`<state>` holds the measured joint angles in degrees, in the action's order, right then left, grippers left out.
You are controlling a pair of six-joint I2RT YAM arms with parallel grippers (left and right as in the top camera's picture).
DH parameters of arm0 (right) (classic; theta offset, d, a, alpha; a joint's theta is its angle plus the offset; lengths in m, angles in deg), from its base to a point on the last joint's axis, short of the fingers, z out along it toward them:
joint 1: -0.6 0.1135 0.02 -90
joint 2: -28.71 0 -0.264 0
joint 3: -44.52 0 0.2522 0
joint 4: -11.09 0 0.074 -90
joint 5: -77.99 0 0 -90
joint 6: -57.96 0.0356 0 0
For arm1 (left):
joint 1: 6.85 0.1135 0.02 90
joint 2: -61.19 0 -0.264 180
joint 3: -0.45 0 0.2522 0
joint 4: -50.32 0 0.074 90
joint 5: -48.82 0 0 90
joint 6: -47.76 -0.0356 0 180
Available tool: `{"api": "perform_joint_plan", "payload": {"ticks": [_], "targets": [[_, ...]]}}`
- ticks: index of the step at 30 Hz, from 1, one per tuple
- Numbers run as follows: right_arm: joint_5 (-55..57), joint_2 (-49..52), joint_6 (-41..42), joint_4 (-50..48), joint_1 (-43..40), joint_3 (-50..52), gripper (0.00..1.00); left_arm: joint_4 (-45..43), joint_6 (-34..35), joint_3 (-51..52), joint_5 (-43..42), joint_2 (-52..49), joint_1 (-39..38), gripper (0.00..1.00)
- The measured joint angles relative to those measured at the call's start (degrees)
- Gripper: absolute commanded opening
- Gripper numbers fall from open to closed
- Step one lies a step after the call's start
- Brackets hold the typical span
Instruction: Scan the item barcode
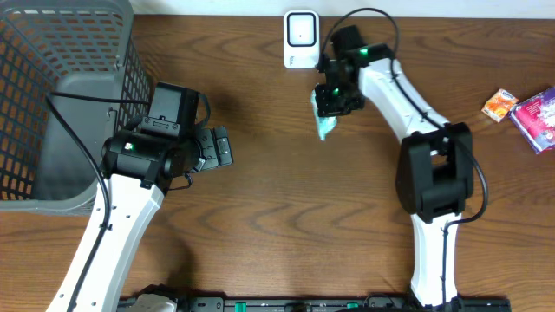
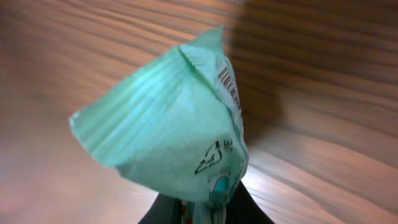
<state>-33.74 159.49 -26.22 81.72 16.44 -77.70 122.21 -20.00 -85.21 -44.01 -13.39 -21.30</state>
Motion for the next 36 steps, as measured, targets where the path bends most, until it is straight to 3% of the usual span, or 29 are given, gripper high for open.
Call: {"api": "perform_joint_plan", "payload": {"ticks": [3,8,11,14,20,27,36], "targets": [[-12.48,-0.02,-0.42,-5.2,-2.47,5.01,0.02,0.0,0.0,0.0,0.0,0.0,0.0,0.98],[-24.57,0.02,2.45,-12.37,-6.67,16.39,0.4,-0.02,0.0,0.0,0.0,0.0,0.0,0.98],[-26.8,0.0,4.22,-11.28,-9.31,17.79,0.54,0.0,0.0,0.0,0.0,0.0,0.0,0.98],[-25.24,-0.35,5.38,-6.19,-12.7,16.04,0.57,-0.04,0.0,0.0,0.0,0.0,0.0,0.98],[-9.62,-4.68,5.77,1.99,-12.87,9.49,0.57,-0.02,0.0,0.0,0.0,0.0,0.0,0.98],[6.51,-14.16,5.75,1.44,-3.96,6.93,0.57,-0.02,0.0,0.0,0.0,0.0,0.0,0.98],[26.38,-9.7,9.99,-0.42,9.46,6.95,0.61,-0.02,0.0,0.0,0.0,0.0,0.0,0.98]]}}
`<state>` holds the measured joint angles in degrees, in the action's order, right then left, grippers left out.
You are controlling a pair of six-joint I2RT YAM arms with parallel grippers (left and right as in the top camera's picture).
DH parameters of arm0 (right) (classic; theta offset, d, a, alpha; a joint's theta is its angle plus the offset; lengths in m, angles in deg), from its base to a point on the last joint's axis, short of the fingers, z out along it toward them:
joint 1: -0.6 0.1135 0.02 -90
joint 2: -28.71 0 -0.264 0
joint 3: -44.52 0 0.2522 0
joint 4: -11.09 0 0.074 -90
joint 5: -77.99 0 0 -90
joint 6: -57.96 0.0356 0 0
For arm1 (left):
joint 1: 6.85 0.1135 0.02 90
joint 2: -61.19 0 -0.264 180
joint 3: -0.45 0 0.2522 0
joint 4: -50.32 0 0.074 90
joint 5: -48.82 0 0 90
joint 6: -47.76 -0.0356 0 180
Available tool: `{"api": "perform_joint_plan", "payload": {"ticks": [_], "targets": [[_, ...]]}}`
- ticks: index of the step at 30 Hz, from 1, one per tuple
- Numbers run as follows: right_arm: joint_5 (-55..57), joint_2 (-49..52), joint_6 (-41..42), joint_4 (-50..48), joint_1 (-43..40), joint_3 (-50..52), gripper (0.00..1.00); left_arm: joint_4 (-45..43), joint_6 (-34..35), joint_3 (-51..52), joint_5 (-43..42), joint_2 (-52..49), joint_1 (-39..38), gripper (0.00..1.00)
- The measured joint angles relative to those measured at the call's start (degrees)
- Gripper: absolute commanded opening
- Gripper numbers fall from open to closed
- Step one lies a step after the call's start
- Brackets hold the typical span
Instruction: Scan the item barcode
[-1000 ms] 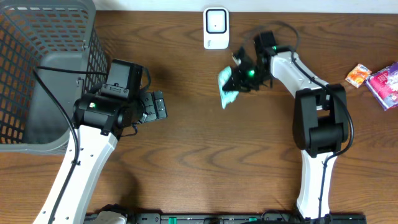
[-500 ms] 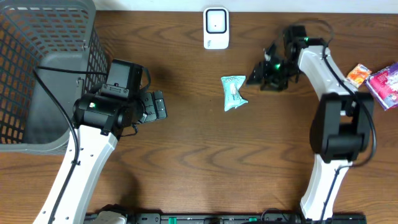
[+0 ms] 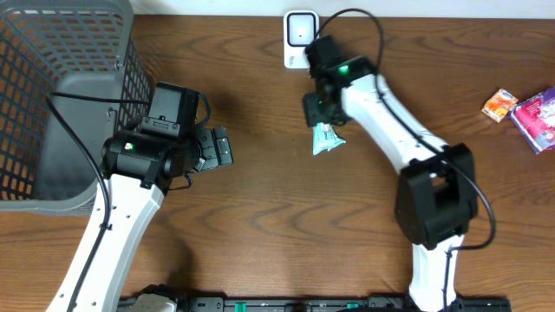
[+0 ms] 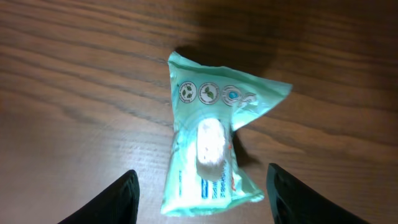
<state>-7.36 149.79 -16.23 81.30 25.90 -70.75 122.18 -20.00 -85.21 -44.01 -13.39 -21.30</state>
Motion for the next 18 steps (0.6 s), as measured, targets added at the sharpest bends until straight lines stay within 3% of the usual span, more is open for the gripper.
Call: {"api": "perform_joint_plan", "payload": {"ticks": [6,11,12,18], "targets": [[5.03,5.11,2.54,-0.61,2.16,0.02,0.46,0.0,0.0,0.0,0.0,0.0,0.0,0.98],[6.16,7.85,3.41,-0.55,2.32,0.2,0.09,0.02,0.0,0.0,0.0,0.0,0.0,0.98],[6.23,7.87,3.52,-0.59,2.32,0.2,0.05,0.0,0.02,0.0,0.0,0.0,0.0,0.98],[6.54,7.85,3.48,-4.39,2.32,-0.09,0.01,0.0,0.0,0.0,0.0,0.0,0.0,0.98]]}}
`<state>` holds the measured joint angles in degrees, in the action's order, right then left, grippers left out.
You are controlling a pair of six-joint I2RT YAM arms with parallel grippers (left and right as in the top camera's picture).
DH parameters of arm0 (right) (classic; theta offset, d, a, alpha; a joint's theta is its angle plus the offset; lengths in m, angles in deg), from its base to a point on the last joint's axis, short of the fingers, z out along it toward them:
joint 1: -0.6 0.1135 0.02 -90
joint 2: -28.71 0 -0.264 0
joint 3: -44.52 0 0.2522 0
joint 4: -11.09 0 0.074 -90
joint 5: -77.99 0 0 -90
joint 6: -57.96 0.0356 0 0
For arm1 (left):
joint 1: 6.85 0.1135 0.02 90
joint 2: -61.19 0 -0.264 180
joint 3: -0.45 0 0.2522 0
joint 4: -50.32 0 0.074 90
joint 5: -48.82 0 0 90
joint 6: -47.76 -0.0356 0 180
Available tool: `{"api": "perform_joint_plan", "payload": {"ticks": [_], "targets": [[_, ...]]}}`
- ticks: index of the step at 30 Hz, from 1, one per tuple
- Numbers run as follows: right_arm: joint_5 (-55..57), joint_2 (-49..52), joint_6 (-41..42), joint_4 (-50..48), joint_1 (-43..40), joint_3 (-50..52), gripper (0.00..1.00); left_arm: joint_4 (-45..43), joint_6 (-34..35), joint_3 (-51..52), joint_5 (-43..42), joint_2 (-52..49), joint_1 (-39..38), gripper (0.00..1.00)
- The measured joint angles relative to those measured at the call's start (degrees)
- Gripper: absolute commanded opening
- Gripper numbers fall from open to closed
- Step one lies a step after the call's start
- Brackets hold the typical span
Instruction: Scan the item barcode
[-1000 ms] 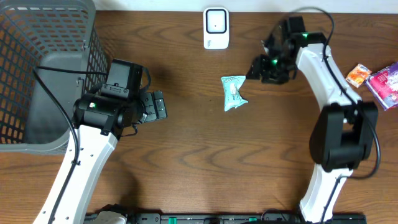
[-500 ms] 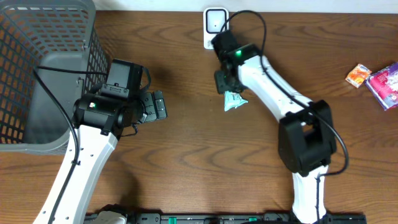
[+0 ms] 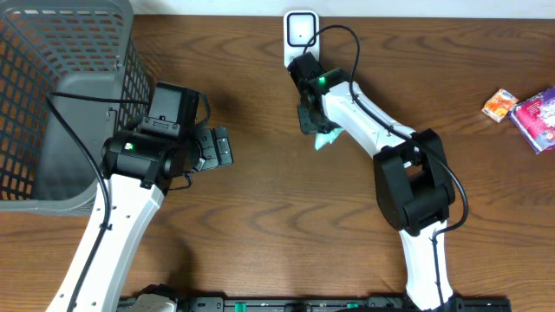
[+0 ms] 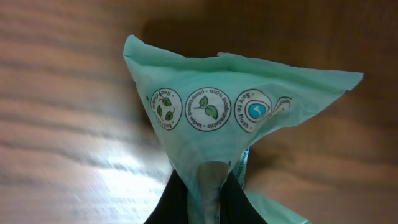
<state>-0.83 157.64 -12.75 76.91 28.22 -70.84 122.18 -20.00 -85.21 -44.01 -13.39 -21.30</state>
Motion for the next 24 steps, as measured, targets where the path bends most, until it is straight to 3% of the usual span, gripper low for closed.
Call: {"api": "perform_joint_plan", "payload": {"ticks": [5,13,24], "targets": [[-0.22,0.04,-1.38,-8.33,-0.66,-6.16,0.01,0.02,0.0,0.0,0.0,0.0,0.0,0.98],[0.07,-0.52,-5.49,-35.5,-2.14,-12.2,0.01,0.0,0.0,0.0,0.0,0.0,0.0,0.98],[0.15,4.85,-5.92,-41.48,-2.49,-12.15,0.01,0.0,0.0,0.0,0.0,0.0,0.0,0.98]]}}
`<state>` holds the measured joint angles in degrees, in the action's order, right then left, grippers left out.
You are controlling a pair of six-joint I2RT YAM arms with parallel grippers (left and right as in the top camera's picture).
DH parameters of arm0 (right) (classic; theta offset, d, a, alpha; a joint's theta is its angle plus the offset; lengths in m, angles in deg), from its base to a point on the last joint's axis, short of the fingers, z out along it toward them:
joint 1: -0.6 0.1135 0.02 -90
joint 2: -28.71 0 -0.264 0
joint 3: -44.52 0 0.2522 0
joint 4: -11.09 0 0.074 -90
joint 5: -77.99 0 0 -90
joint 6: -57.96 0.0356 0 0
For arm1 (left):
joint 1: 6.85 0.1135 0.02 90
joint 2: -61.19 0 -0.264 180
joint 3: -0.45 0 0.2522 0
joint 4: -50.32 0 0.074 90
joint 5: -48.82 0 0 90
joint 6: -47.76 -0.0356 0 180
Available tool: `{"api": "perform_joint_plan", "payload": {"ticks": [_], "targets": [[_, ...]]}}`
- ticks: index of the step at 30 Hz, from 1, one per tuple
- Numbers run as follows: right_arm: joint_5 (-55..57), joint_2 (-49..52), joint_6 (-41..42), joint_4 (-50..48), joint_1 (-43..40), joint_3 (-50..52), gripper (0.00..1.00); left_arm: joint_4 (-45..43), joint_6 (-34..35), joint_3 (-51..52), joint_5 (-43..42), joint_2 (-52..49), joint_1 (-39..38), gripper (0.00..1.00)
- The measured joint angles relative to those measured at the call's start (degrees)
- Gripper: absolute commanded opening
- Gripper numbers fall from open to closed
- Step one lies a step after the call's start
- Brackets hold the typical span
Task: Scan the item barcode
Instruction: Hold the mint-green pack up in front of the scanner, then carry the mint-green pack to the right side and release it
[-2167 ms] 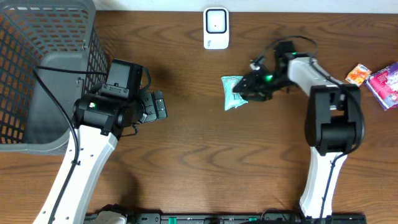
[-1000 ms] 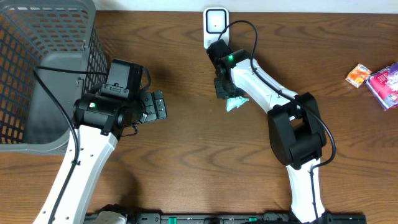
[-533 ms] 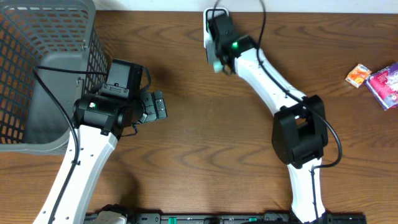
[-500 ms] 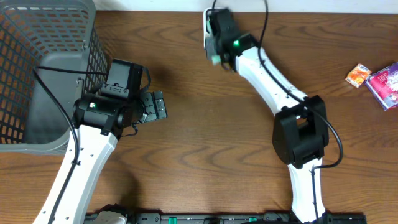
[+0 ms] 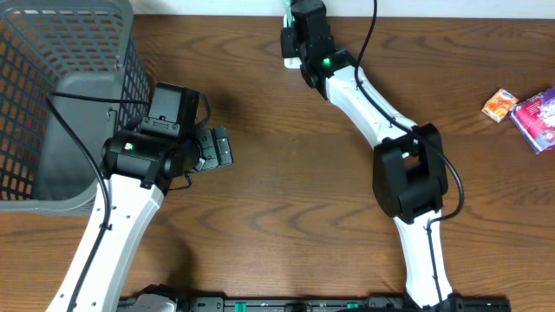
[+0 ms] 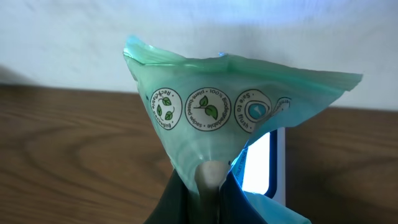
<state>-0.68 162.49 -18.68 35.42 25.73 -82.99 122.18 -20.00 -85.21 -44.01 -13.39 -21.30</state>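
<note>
My right gripper (image 6: 208,186) is shut on a mint-green wipes packet (image 6: 217,118), pinching it near a pale oval flap. The packet's end with three round eco symbols points up. Just behind the packet stands the white barcode scanner (image 6: 261,165), its window glowing white-blue. From overhead, the right gripper (image 5: 301,36) is at the table's far edge and covers most of the scanner (image 5: 290,59); only a sliver of packet (image 5: 284,7) shows. My left gripper (image 5: 218,147) hangs over the left-middle of the table with nothing seen in it.
A grey mesh basket (image 5: 52,87) stands at the far left. Two small packets, one orange (image 5: 500,104) and one pink (image 5: 538,117), lie at the right edge. The wall rises just behind the scanner.
My right gripper, still shut on the green packet, has moved from low over the table in front of the scanner to the scanner itself. The packet now hangs before the lit window. The left arm is still.
First my right gripper held the packet by one end near the scanner. Then the packet lay flat on the table under the open gripper. After that the gripper was shut on it again near its flap, and now holds it at the scanner.
</note>
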Motion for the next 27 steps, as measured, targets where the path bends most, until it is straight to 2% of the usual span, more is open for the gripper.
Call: {"api": "perform_joint_plan", "payload": {"ticks": [5,10,16,18,19,20,21,22,25,27], "targets": [[1.6,0.15,-0.02,2.36,-2.12,0.2,0.01,-0.02,0.0,0.0,0.0,0.0,0.0,0.98],[9.68,-3.1,-0.04,14.08,-7.04,0.22,0.01,0.0,0.0,0.0,0.0,-0.02,0.0,0.98],[19.04,-5.81,-0.24,29.86,-18.84,-0.02,0.01,-0.02,0.0,0.0,0.0,-0.02,0.0,0.98],[20.11,-5.79,-0.24,32.7,-22.93,0.15,0.16,-0.02,0.0,0.0,0.0,-0.02,0.0,0.98],[20.39,-5.79,-0.31,33.94,-25.07,0.37,0.3,-0.02,0.0,0.0,0.0,-0.04,0.0,0.98],[20.55,-5.81,-0.33,34.8,-27.02,0.59,0.53,0.0,0.0,0.0,0.0,-0.04,0.0,0.98],[20.5,-5.81,-0.39,35.17,-28.65,0.81,0.7,0.0,0.0,0.0,0.0,-0.04,0.0,0.98],[20.28,-5.81,-0.28,35.54,-30.45,1.11,0.8,0.0,0.0,0.0,0.0,-0.04,0.0,0.98],[18.86,-5.81,-0.55,37.57,-34.4,2.16,0.96,0.0,0.0,0.0,0.0,-0.04,0.0,0.98],[18.01,-5.81,-0.79,39.04,-36.3,2.62,0.99,0.0,0.0,0.0,0.0,-0.04,0.0,0.98]]}}
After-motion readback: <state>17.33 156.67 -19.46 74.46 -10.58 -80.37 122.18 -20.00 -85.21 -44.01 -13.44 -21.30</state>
